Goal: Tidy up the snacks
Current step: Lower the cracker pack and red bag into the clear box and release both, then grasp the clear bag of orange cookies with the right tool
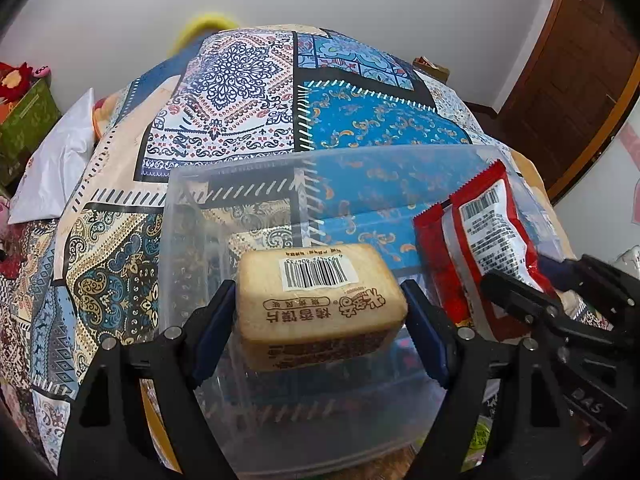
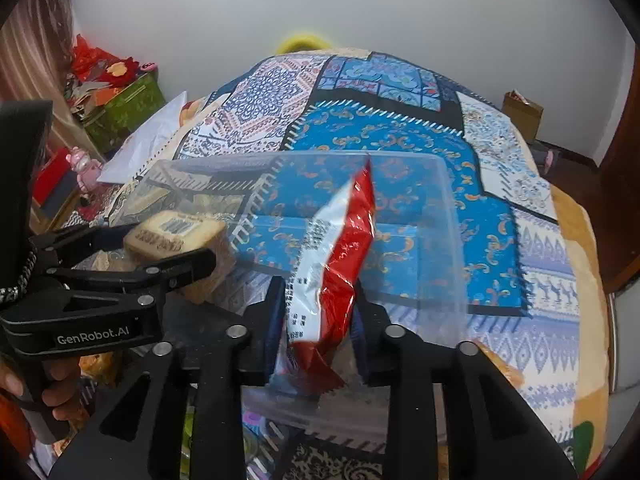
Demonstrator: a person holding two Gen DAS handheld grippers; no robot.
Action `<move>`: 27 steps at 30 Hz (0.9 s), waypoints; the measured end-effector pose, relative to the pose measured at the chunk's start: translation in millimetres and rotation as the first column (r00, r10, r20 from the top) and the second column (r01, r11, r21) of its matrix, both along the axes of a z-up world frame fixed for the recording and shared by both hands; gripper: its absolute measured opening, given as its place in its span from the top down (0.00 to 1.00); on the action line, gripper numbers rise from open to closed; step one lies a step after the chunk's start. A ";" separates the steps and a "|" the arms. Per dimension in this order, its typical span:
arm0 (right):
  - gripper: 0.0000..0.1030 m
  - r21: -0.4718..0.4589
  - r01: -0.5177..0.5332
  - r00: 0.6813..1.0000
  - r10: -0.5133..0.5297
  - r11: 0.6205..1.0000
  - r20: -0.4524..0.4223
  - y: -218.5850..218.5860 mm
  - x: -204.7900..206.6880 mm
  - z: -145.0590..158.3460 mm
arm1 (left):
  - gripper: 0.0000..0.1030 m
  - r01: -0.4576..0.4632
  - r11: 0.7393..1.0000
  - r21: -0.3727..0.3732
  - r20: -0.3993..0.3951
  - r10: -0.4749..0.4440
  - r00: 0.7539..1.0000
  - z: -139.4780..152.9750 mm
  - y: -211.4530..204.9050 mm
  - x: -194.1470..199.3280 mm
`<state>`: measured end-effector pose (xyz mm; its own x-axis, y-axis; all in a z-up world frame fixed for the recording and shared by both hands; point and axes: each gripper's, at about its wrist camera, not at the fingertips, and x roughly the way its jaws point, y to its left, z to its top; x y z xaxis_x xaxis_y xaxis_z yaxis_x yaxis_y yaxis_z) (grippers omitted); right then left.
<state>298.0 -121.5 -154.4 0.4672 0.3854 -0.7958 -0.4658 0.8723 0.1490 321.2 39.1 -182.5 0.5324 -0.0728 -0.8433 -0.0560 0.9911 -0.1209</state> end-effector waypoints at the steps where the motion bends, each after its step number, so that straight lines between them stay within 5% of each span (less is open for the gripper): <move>1: 0.54 -0.003 0.003 1.000 -0.003 1.000 0.004 -1.5 -1.1 2.3 | 0.21 0.000 1.000 -0.001 0.009 0.000 1.000 2.5 -0.2 -1.9; 4: 0.44 -0.002 0.018 0.999 -0.018 1.000 0.035 -5.7 -6.4 10.8 | 0.17 0.007 1.000 0.011 0.054 -0.008 0.998 17.4 -2.4 -9.5; 17: 0.35 0.045 0.028 0.984 -0.035 0.999 0.176 -23.9 -61.2 69.0 | 0.11 0.011 0.997 0.073 0.251 -0.029 0.968 99.7 -5.9 -92.3; 27: 0.31 0.059 0.055 0.973 -0.066 0.997 0.219 -45.3 -119.3 75.8 | 0.05 -0.007 0.997 0.073 0.264 -0.012 0.964 98.5 -3.3 -170.6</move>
<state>178.8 -166.8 -78.6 0.6527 0.3893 -0.6499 -0.4389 0.8936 0.0946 150.6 35.8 -84.0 0.7368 -0.0182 -0.6758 -0.0293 0.9978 -0.0587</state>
